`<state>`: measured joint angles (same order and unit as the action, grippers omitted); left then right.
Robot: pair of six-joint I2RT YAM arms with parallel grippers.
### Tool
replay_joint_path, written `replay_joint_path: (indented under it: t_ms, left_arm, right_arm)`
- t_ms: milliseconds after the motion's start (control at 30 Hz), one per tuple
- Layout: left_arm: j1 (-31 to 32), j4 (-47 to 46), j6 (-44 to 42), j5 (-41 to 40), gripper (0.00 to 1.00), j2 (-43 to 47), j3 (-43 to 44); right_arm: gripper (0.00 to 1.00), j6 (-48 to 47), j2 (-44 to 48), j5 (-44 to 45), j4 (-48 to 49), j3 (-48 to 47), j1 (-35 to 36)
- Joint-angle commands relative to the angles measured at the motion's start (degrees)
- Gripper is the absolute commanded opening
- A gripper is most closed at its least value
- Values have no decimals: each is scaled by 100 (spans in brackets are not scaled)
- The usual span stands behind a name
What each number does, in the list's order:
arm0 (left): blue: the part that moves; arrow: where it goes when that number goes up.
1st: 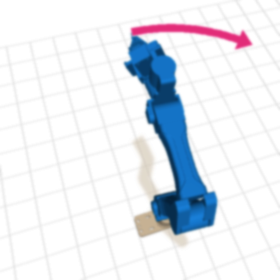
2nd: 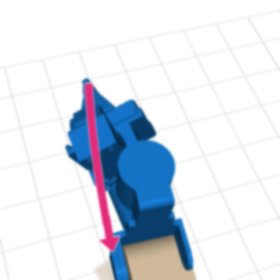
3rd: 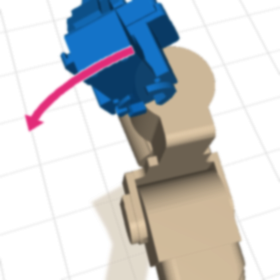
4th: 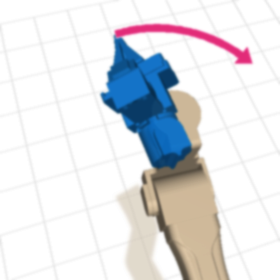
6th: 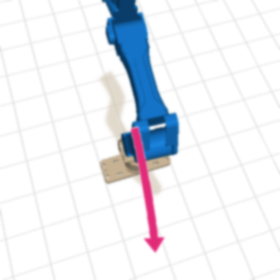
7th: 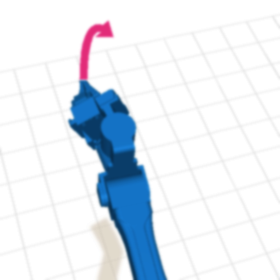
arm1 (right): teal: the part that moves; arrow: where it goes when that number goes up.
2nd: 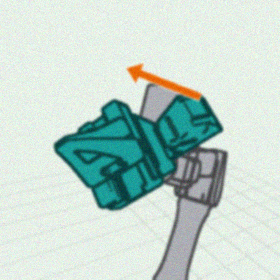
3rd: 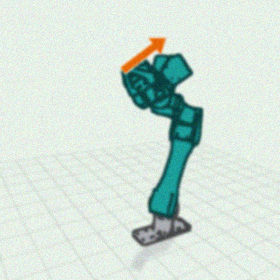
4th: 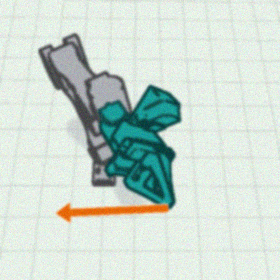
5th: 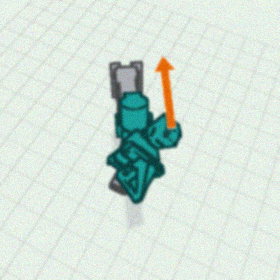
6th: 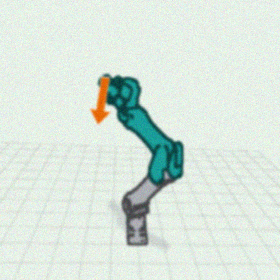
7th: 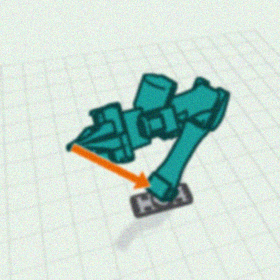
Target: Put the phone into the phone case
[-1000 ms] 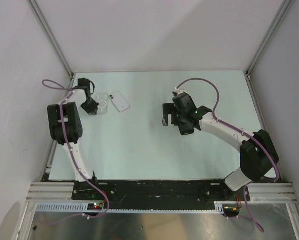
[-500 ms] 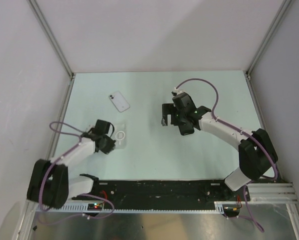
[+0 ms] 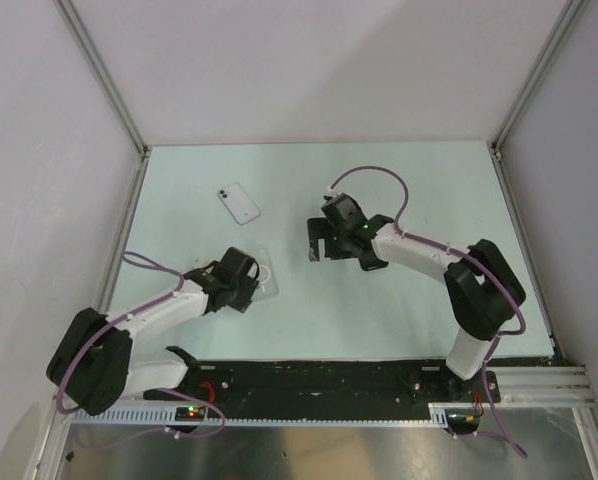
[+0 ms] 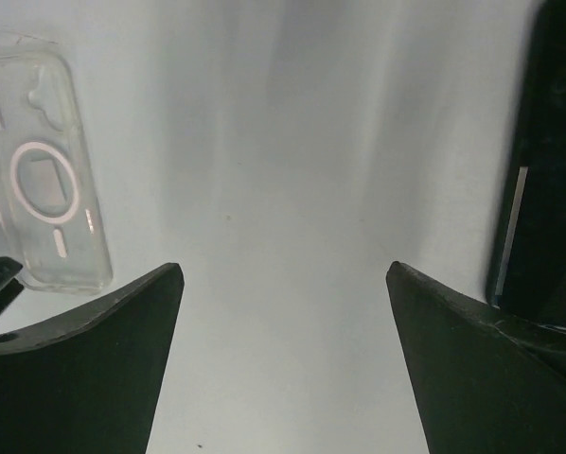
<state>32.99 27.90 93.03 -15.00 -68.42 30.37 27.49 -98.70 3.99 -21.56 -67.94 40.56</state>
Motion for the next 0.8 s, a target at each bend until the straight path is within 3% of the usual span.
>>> replay_joint_path:
  t_ms: [0,133,233,367,533,767]
  left_arm:
    - [113,-107,92,-269,55,-82,463]
    - [59,0,-395,-561,73,490,388]
    - [-350,89,-1059,-706,76,1066,342]
    - [-1495,136,-2597,-410,76,1174,872]
    - [-2472,158,-4198,9,82,433,1828]
    - [-2879,147,-5215,334,92,-1286,3234]
  right_arm:
    - [94,293,-356,181,258,-549,297]
    - [89,384,-757,243,248,-957,575]
    - [83,391,-1131,300,227,-1330,835]
    - [70,277,-1808,491,-44,-2078,1219]
    - [48,188,-2436,643,-268,-2619,1434]
    - [28,78,-2688,495,-295,-2654,1496]
